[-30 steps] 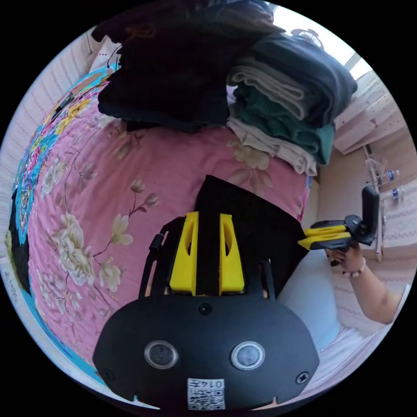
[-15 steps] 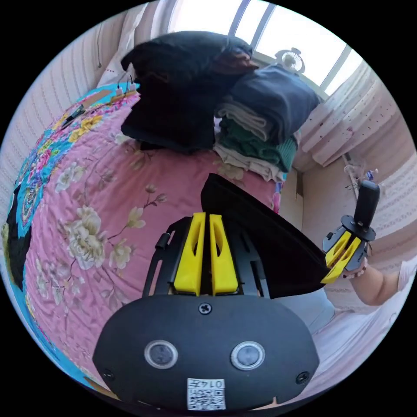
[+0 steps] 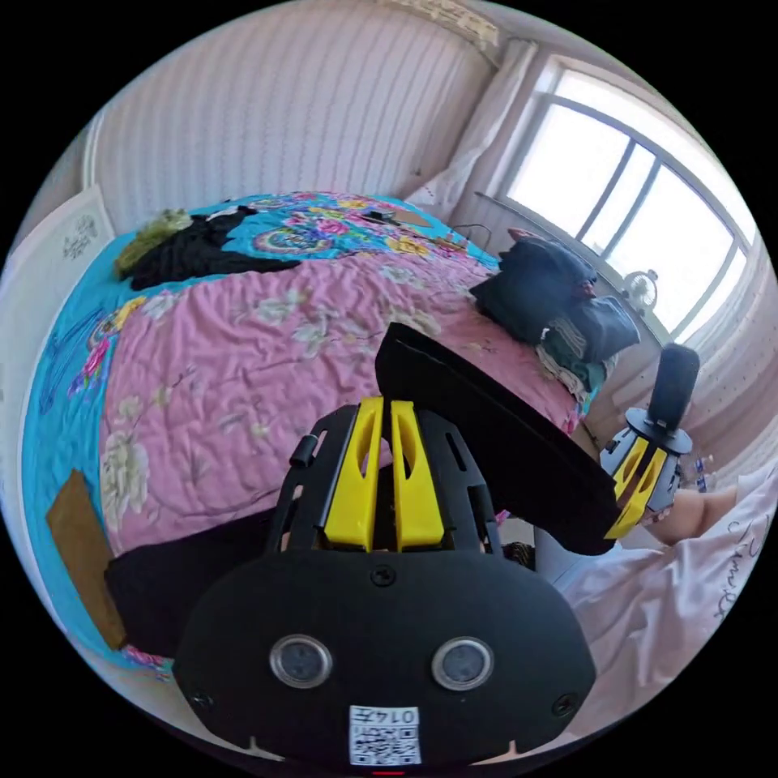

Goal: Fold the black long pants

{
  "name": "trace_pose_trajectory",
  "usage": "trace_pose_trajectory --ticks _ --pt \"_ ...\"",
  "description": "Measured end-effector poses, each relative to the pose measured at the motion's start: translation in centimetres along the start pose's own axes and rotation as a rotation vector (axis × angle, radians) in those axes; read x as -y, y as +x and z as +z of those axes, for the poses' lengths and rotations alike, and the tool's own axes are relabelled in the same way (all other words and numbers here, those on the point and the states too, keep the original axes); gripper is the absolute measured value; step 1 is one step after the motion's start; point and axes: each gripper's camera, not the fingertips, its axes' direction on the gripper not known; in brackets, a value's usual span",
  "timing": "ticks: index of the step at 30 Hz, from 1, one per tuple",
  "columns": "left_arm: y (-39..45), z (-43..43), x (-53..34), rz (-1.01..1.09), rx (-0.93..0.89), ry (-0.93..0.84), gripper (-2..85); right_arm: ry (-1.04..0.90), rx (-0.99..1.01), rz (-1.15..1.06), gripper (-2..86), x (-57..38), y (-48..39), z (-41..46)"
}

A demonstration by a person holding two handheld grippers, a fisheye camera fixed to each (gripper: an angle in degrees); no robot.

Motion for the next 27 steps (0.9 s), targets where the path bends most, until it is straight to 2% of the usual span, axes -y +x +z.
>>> trace_pose_trajectory --ticks 7,10,12,16,19,22,24,27 --pt "-13.7 -9.8 -8.2 -0.174 0.244 0.039 1.2 -0.276 0.054 -0.126 3.4 12.5 -2.5 22.0" --pt "-20.2 -15.2 -14.5 -0.358 0.489 0.081 3.2 -0.327 -0.012 -0.158 7.0 16.4 -3.0 32.4" --pt "-24.9 -18.4 -20.9 -0.544 0.616 0.036 4.4 -0.402 0.024 -0.050 9.4 17.0 -0.5 38.2" --pt "-27.9 -21.1 -30.3 -0.726 0.524 0.057 4.3 -0.436 0.103 -0.001 9.6 13.9 3.6 39.2" --pt "-27.6 -21.4 -35.6 -0.739 0.451 0.108 4.0 -0.434 -0.003 0.048 9.0 10.0 8.4 35.8" --pt "-27.3 -20.3 -38.6 -0.770 0.368 0.148 6.4 -0.384 -0.075 0.216 8.7 6.0 14.0 31.1" --pt "-27.9 -19.0 -39.8 -0.788 0.286 0.202 8.6 -0.306 -0.167 0.334 8.7 2.9 17.0 27.2" --pt "-30.1 -17.3 -40.7 -0.869 0.241 0.181 9.4 -0.205 -0.302 0.434 9.1 -0.7 18.9 23.2"
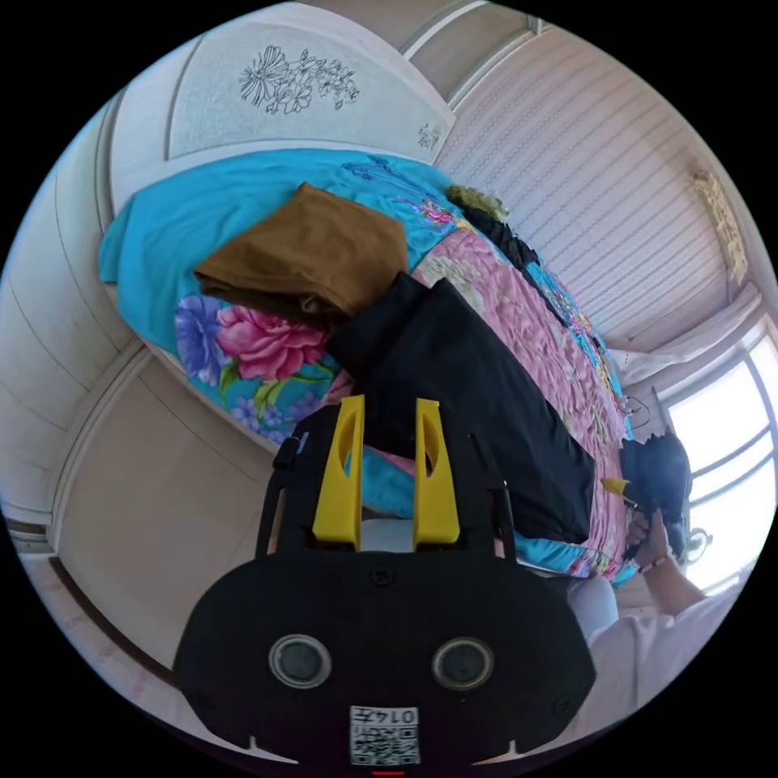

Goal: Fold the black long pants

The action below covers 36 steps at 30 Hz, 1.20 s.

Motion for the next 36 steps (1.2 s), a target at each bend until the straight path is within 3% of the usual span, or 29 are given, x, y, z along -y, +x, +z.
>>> trace_pose_trajectory --ticks 5,20,26,29,32,36 --pt "-3.6 0.3 1.1 -0.130 -0.075 0.005 5.9 0.044 -0.082 0.111 10.2 -1.9 4.0 0.1" --pt "-7.8 -4.9 2.1 -0.009 -0.135 0.018 -0.3 0.028 -0.046 0.165 12.8 0.6 7.6 6.7" --pt "-9.4 -7.2 3.9 0.060 0.050 0.134 -0.9 0.026 -0.072 0.182 13.5 1.0 8.8 8.4" --pt "-11.6 -5.1 5.1 0.065 0.112 0.046 -0.6 0.022 -0.066 0.207 14.1 1.4 9.2 10.2" --pt "-14.0 -3.7 4.8 -0.010 0.039 -0.013 1.3 0.024 -0.066 0.213 14.3 1.7 9.0 11.2" --pt "-17.1 -5.4 3.1 -0.148 -0.129 0.096 6.0 0.030 -0.013 0.203 13.9 1.7 8.9 12.2"
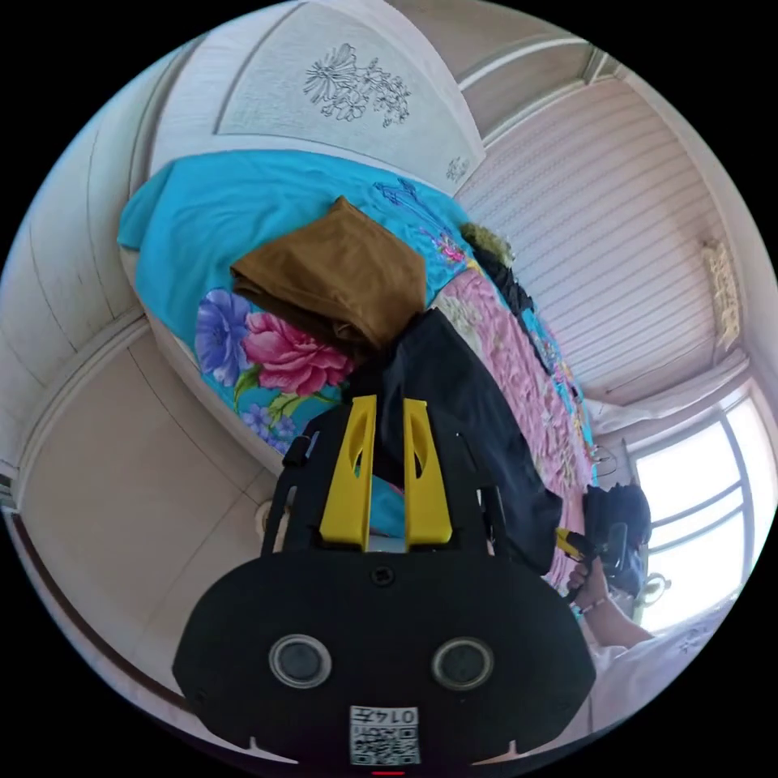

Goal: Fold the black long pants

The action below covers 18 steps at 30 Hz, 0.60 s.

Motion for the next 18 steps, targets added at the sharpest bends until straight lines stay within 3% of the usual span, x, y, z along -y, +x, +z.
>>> trace_pose_trajectory --ticks 8,13,16,18 --pt "-4.0 2.4 -2.4 -0.106 -0.064 -0.079 7.5 0.019 0.029 0.049 13.4 -0.7 -0.3 2.9" --pt "-5.5 2.4 -2.4 -0.141 -0.077 -0.036 0.8 0.087 -0.063 0.003 11.2 -1.8 -3.5 2.6" --pt "-6.4 1.7 -3.0 -0.128 -0.058 -0.007 4.4 0.145 -0.190 -0.273 10.4 -1.8 -11.4 3.1" --pt "-7.5 1.8 -3.7 -0.149 -0.127 0.017 6.3 -0.005 -0.123 -0.562 10.1 -0.5 -19.4 8.3"
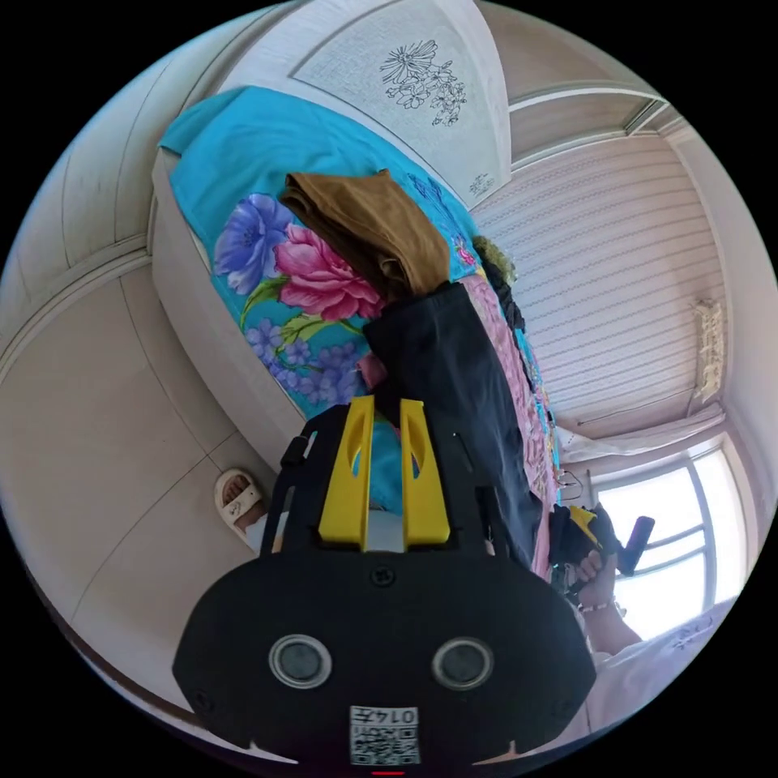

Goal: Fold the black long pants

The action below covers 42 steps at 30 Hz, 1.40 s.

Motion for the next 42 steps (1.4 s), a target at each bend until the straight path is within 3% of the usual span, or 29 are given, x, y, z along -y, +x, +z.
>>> trace_pose_trajectory --ticks 6,10,12,15,25,28,31,36,42 --pt "-2.0 1.0 -1.1 -0.022 -0.030 0.048 6.0 -0.271 0.026 -0.474 11.3 10.8 -16.5 17.2" --pt "-2.9 1.5 -1.2 -0.027 -0.061 0.038 0.2 -0.443 -0.053 -0.605 10.7 12.4 -22.6 26.9" --pt "-3.3 1.3 -1.0 -0.019 -0.060 0.040 -0.6 -0.538 -0.152 -0.619 6.4 11.9 -23.5 31.3" --pt "-3.3 0.5 -1.1 0.021 -0.081 0.076 -0.9 -0.496 -0.150 -0.606 1.6 12.4 -24.0 31.0" --pt "-3.8 -2.2 -1.7 0.064 -0.140 0.164 -1.0 -0.483 0.010 -0.624 0.1 12.3 -25.6 29.3" --pt "-4.9 -1.7 -1.7 0.010 -0.140 0.159 -1.0 -0.593 0.110 -0.613 0.6 11.9 -26.7 32.7" --pt "-6.1 -1.7 -2.1 -0.044 -0.205 0.185 -1.0 -0.593 -0.011 -0.622 2.0 11.2 -27.5 34.7" --pt "-7.3 -1.7 -3.0 -0.058 -0.221 0.196 -1.0 -0.534 -0.097 -0.645 12.5 11.3 -27.0 33.5" --pt "-7.5 -1.3 -2.6 -0.052 -0.228 0.204 -1.0 -0.500 -0.141 -0.595 12.0 8.5 -24.4 33.7"
